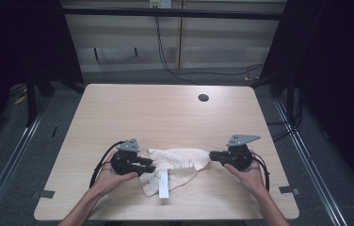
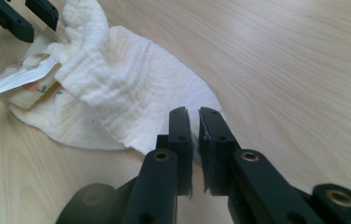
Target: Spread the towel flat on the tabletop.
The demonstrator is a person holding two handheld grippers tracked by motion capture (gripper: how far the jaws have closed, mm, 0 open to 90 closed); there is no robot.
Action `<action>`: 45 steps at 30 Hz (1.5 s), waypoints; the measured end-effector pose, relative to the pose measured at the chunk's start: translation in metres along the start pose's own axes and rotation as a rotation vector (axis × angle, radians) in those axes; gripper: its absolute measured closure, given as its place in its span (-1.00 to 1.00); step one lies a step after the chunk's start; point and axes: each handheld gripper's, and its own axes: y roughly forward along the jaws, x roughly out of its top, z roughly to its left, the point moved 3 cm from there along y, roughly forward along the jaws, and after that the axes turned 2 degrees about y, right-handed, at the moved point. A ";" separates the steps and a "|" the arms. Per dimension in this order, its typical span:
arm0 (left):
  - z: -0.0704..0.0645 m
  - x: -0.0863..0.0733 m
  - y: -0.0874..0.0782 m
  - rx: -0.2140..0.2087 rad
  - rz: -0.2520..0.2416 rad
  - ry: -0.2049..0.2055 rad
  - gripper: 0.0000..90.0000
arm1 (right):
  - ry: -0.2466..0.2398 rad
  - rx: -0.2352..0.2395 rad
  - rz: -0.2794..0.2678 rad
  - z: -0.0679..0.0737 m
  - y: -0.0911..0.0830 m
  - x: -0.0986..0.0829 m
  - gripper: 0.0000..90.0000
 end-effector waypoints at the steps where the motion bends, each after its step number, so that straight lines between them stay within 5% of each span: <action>1: 0.000 -0.001 0.002 0.004 0.005 0.010 0.38 | 0.001 -0.017 0.005 0.000 -0.001 0.000 0.90; 4: -0.003 0.001 0.006 0.008 -0.008 0.025 0.39 | 0.014 -0.016 0.005 -0.003 -0.003 -0.001 0.93; 7: -0.012 0.008 0.015 0.022 0.004 0.095 0.45 | 0.020 -0.011 0.002 -0.004 -0.004 -0.002 0.94; 13: -0.007 0.007 0.028 0.007 0.039 0.072 0.28 | 0.012 -0.006 0.006 -0.004 -0.002 -0.003 0.94; 18: -0.010 0.007 0.030 0.030 0.048 0.087 0.76 | 0.012 -0.006 0.008 -0.003 -0.002 -0.002 0.94; 21: -0.007 0.014 0.020 0.004 -0.018 0.043 0.84 | 0.013 -0.007 0.008 -0.003 -0.002 -0.002 0.94; 28: -0.008 0.022 0.010 -0.009 -0.057 0.043 0.89 | 0.016 -0.008 -0.002 -0.004 -0.002 -0.001 0.94; 34: -0.008 0.031 -0.014 -0.009 -0.146 0.019 0.90 | 0.041 0.009 -0.044 -0.004 -0.015 0.005 0.96; 45: -0.006 0.050 -0.076 0.046 -0.262 0.019 0.90 | 0.004 0.018 -0.149 0.008 -0.061 0.054 0.97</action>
